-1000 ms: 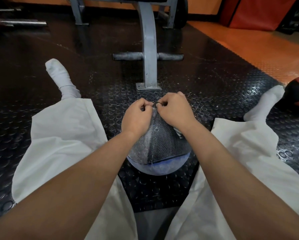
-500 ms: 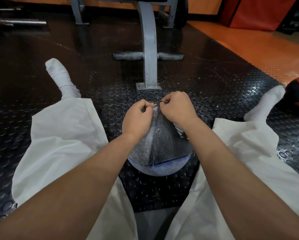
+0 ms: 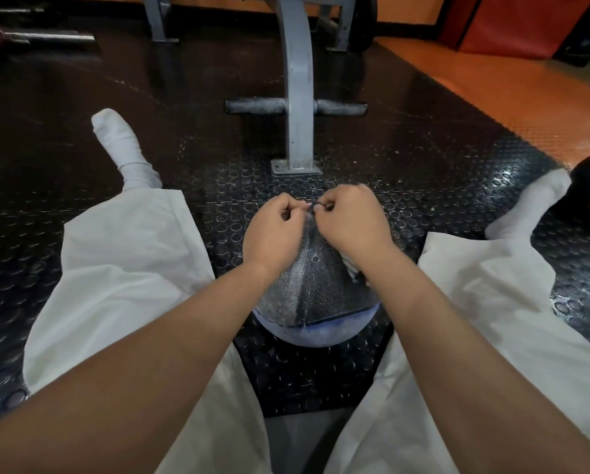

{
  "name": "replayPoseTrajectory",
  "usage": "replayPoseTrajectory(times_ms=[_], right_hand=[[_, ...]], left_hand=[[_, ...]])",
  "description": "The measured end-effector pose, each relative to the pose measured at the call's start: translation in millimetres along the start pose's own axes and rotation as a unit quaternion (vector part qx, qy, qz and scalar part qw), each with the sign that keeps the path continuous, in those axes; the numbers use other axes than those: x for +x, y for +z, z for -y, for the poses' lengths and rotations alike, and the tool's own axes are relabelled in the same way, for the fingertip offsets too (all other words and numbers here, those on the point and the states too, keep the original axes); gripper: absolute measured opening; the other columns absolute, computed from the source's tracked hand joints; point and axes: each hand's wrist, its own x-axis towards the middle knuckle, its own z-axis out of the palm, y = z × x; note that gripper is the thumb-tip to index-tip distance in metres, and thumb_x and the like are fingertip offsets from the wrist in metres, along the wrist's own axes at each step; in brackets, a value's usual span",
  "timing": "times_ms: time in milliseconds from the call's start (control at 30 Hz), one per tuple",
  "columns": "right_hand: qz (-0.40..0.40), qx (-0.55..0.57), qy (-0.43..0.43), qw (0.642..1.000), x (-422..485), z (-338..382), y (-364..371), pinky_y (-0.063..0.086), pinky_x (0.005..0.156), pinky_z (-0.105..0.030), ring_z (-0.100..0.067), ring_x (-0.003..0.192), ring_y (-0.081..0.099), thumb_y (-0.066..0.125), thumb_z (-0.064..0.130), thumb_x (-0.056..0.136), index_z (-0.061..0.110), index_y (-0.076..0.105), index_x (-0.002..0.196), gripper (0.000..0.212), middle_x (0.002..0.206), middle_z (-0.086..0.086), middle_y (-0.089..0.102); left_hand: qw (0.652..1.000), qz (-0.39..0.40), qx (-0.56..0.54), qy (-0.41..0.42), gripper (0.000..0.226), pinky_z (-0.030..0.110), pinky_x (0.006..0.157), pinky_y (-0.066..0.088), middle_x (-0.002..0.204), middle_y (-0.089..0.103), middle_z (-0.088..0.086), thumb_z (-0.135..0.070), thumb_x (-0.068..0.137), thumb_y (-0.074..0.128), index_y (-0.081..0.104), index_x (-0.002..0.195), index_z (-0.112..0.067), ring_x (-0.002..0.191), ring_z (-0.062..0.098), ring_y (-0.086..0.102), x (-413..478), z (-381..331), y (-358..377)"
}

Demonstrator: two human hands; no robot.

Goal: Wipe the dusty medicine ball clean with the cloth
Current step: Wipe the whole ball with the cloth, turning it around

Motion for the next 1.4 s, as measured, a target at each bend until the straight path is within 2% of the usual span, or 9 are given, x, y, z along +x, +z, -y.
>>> replayPoseTrajectory(times_ms=[133,233,333,600,867,967,1100,1267,1400], right_hand=[[0.074,-0.006,0.048,0.996,26,8,2,0.051,0.089,-0.037,-0.030,0.102,0.060,0.063,0.026,0.084,0.018,0.074,0.092,0.016,0.099,-0.011,0.070],[0.020,-0.010,0.044,0.999,6,2,1,0.051,0.087,-0.039,-0.032,0.098,0.059,0.056,0.023,0.089,0.015,0.073,0.089,0.019,0.089,-0.010,0.070],[-0.034,-0.008,0.046,0.998,-21,-12,-5,0.051,0.084,-0.039,-0.034,0.093,0.057,0.054,0.020,0.091,0.011,0.072,0.091,0.021,0.087,-0.009,0.068],[-0.011,-0.004,0.024,1.000,-7,-5,-3,0.043,0.090,-0.036,-0.029,0.106,0.049,0.054,0.020,0.092,0.014,0.073,0.095,0.020,0.095,-0.006,0.069],[-0.069,0.052,0.027,0.996,-13,-9,15,0.040,0.092,-0.038,-0.024,0.109,0.046,0.051,0.025,0.092,0.019,0.068,0.111,0.026,0.115,0.004,0.065],[-0.155,0.141,0.036,0.977,-38,-29,22,0.038,0.089,-0.027,-0.017,0.097,0.046,0.053,0.020,0.087,0.016,0.071,0.100,0.023,0.104,0.004,0.068],[-0.242,0.211,0.080,0.944,-53,-48,30,0.025,0.089,-0.003,-0.017,0.103,0.042,0.057,0.016,0.082,0.009,0.073,0.093,0.021,0.107,0.000,0.051],[-0.227,0.149,0.045,0.961,-35,-29,31,0.035,0.086,-0.026,-0.021,0.093,0.041,0.058,0.013,0.078,0.013,0.076,0.090,0.022,0.093,-0.006,0.056],[-0.175,0.086,-0.074,0.978,-23,1,34,0.047,0.071,-0.043,-0.032,0.084,0.047,0.057,0.014,0.075,0.012,0.076,0.085,0.021,0.084,-0.008,0.057]], left_hand=[[1.000,-0.006,-0.009,-0.014,0.020,0.028,0.055,0.034,0.074,0.058,-0.011,-0.020,0.095,0.047,0.064,0.088,-0.027,0.056,0.009,0.047,3,1,-3],[0.999,0.004,-0.030,-0.022,0.020,0.026,0.051,0.031,0.072,0.059,-0.014,-0.019,0.095,0.047,0.066,0.089,-0.023,0.046,0.002,0.042,3,-1,-2],[0.999,0.010,-0.036,-0.021,0.020,0.024,0.052,0.032,0.091,0.066,-0.017,-0.019,0.094,0.047,0.067,0.094,-0.018,0.042,-0.001,0.042,1,-2,0],[0.999,0.000,-0.044,-0.026,0.022,0.024,0.047,0.027,0.080,0.066,-0.005,-0.017,0.095,0.046,0.068,0.097,-0.017,0.038,0.000,0.038,4,2,-1],[1.000,-0.007,-0.016,-0.023,0.020,0.030,0.072,0.047,0.094,0.069,-0.012,-0.023,0.095,0.050,0.070,0.090,-0.021,0.075,0.010,0.060,16,-3,0],[1.000,-0.002,-0.020,-0.019,0.021,0.028,0.075,0.048,0.101,0.070,-0.012,-0.023,0.095,0.051,0.069,0.088,-0.016,0.082,0.010,0.061,14,-4,4],[1.000,-0.012,-0.018,-0.008,0.023,0.033,0.059,0.045,0.096,0.067,-0.019,-0.024,0.096,0.049,0.067,0.086,-0.015,0.063,0.012,0.057,10,-2,6],[0.998,-0.054,-0.021,-0.021,0.024,0.030,0.059,0.041,0.081,0.061,-0.017,-0.027,0.096,0.049,0.066,0.088,-0.013,0.058,0.012,0.049,6,3,7],[0.997,-0.054,-0.045,-0.024,0.020,0.025,0.065,0.042,0.093,0.068,-0.014,-0.019,0.094,0.051,0.068,0.084,-0.017,0.072,0.001,0.056,12,11,-2]])
